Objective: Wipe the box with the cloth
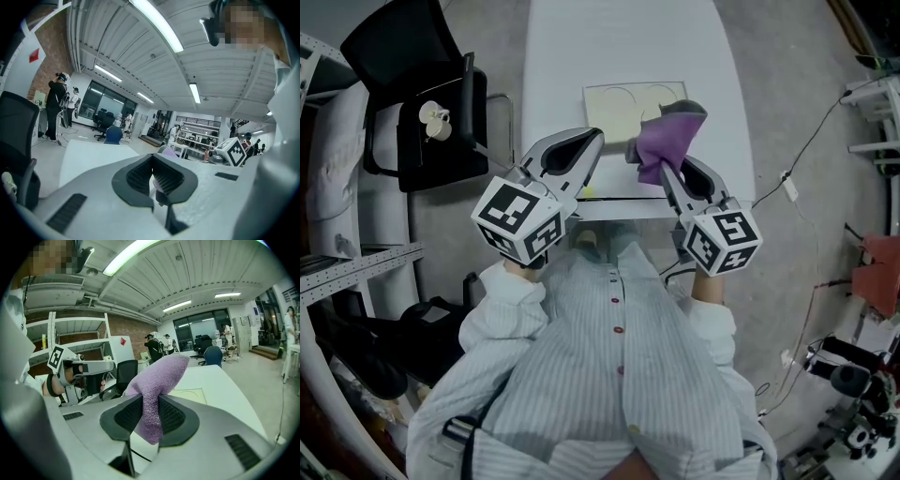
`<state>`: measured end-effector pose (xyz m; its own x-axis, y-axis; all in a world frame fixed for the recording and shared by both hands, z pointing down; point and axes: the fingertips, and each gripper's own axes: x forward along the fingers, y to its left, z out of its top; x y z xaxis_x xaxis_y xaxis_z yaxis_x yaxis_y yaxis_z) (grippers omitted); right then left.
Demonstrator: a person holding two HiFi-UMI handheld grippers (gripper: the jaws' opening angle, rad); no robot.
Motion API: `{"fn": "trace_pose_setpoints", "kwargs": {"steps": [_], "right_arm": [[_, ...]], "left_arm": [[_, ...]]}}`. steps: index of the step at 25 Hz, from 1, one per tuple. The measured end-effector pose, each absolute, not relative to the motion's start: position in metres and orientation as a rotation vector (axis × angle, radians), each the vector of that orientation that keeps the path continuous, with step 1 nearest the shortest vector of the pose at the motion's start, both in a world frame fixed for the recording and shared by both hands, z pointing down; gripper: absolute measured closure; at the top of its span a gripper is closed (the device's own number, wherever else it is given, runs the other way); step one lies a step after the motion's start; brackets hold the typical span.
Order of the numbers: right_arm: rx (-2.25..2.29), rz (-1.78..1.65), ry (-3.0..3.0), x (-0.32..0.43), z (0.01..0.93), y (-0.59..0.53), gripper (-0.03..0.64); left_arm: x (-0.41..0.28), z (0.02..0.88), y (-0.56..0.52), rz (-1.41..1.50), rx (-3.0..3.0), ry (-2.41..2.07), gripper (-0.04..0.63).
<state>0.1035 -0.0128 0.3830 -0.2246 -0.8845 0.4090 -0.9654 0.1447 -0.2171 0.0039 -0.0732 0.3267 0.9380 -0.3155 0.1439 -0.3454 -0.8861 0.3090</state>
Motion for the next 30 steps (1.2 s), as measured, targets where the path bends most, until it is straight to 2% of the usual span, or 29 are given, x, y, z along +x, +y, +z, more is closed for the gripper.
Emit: {"fn": "trace_pose_setpoints", "kwargs": {"steps": [16, 30], "right_arm": [[1.540, 0.639, -2.387, 0.177, 0.376, -0.082, 0.520], [1.405, 0.636, -2.424, 0.170, 0.384, -0.113, 0.520]], "left_arm": [[0.073, 0.318, -0.126, 0.139, 2.692, -0.765, 0.586], [0.063, 0.337, -0.145, 0.159, 2.628, -0.883, 0.586]]}}
